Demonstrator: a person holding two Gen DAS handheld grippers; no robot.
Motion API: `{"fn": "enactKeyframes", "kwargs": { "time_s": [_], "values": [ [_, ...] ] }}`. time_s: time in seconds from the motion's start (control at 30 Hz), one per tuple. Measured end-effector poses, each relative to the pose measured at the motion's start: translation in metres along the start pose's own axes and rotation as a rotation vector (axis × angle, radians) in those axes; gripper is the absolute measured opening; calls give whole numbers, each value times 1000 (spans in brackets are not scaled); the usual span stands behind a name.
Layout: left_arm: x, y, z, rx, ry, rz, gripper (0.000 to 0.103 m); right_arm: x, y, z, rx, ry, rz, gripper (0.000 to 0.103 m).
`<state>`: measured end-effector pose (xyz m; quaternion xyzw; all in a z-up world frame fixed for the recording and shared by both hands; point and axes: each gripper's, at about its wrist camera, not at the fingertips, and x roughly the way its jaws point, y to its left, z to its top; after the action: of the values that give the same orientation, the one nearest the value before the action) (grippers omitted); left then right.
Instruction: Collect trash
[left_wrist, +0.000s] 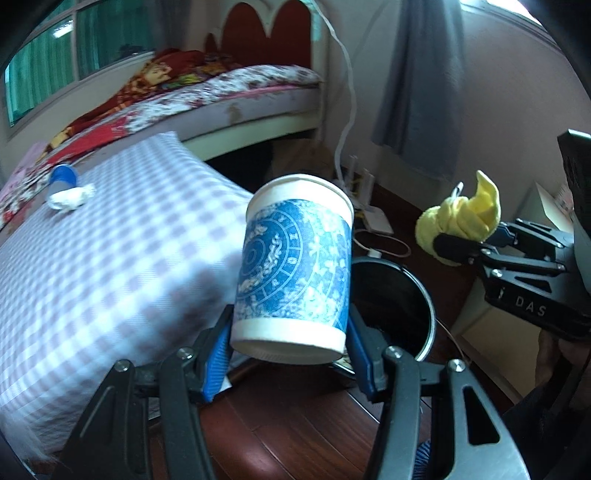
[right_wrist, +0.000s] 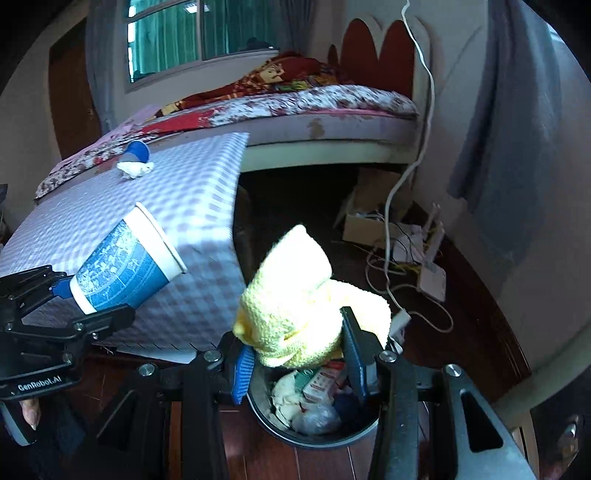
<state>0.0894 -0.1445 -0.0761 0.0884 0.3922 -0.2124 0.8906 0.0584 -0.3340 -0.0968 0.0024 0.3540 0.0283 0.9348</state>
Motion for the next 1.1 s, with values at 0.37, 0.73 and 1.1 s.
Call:
{"fn": "enactKeyframes", "kwargs": {
  "time_s": [0.37, 0.73, 1.1],
  "values": [
    [40, -35, -8, 52, 84, -101, 57, 18, -30, -35, 38, 90, 3, 45],
    [81, -44, -12, 59, 174, -166, 57, 54, -46, -46, 41, 169, 35, 45],
    [107, -49, -16, 35, 222, -222, 61, 87, -54, -42, 100, 224, 66, 56]
  ]
}}
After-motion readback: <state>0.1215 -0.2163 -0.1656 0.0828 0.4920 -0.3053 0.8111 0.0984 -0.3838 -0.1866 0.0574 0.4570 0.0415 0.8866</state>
